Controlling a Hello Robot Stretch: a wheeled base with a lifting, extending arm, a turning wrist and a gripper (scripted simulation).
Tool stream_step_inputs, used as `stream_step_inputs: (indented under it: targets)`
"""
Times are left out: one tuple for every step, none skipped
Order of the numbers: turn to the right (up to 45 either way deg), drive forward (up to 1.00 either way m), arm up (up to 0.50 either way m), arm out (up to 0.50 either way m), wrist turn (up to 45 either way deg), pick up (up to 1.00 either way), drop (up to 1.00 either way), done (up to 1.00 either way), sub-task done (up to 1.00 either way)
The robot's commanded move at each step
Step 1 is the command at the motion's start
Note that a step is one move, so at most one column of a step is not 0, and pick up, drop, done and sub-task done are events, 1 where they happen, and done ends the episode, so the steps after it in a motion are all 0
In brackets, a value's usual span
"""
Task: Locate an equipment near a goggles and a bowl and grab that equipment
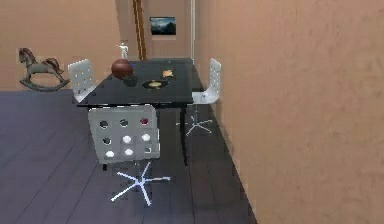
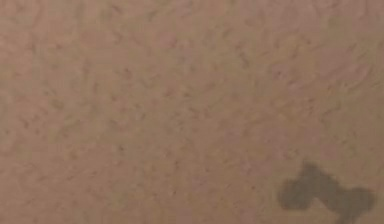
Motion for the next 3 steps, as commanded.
stream_step_inputs:
  targets:
    - [0.0,0.70,0.00,0.00,0.0,0.00,0.00,0.00,0.00]
    - [-45.0,0.00,0.00,0.00,0.0,0.00,0.00,0.00,0.00]
    - [-45.0,0.00,0.00,0.00,0.0,0.00,0.00,0.00,0.00]
